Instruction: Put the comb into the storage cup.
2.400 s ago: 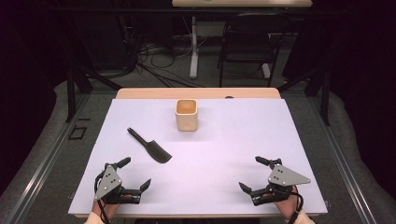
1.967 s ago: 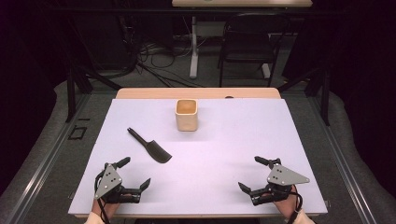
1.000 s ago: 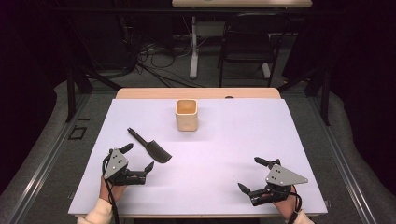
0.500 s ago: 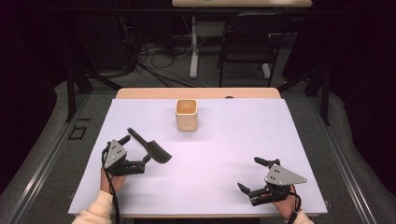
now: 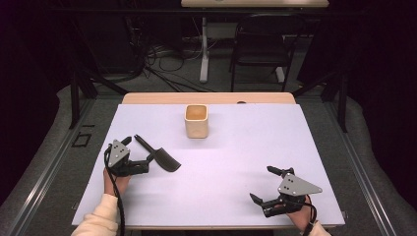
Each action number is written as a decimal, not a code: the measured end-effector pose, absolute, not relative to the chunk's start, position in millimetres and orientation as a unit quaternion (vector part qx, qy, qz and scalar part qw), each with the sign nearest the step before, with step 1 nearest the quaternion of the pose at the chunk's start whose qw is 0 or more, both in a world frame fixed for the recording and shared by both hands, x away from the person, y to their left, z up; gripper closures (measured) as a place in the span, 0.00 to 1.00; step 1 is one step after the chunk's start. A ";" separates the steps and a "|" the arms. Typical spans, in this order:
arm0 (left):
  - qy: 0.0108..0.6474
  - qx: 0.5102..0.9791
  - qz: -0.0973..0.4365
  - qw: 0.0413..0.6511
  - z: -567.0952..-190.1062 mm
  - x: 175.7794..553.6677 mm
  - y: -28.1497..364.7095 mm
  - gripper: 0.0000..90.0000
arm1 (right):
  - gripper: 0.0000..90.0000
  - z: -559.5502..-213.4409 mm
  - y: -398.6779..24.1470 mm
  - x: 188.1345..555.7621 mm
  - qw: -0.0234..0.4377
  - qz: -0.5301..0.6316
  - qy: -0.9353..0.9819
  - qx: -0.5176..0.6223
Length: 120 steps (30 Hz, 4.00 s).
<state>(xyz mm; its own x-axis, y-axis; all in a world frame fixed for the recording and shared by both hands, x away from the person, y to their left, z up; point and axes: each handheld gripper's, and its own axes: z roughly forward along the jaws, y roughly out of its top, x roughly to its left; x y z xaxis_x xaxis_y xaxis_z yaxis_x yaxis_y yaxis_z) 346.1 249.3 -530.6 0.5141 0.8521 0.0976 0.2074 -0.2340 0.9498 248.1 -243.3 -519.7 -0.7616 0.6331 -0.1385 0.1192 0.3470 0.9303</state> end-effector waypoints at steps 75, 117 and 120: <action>0.446 0.800 0.247 0.315 -552.8 457.5 278.1 1.00 | 0.00 -520.5 -241.6 248.9 0.246 0.511 0.790 0.235; 0.437 0.821 0.228 0.287 -555.3 435.9 286.2 1.00 | 0.00 -521.4 -240.7 249.3 0.245 0.505 0.793 0.238; 0.440 0.819 0.229 0.288 -554.8 434.6 287.9 1.00 | 0.00 -521.5 -240.8 249.5 0.246 0.504 0.793 0.238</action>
<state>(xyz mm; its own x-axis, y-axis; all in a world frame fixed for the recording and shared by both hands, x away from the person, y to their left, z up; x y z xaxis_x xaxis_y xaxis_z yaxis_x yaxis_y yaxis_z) 434.6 287.9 -554.8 0.5084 0.8525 0.1218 0.5895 -0.4476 0.6724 249.5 -240.8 -521.5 -0.7662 0.6248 -0.1502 0.1297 0.3793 0.9162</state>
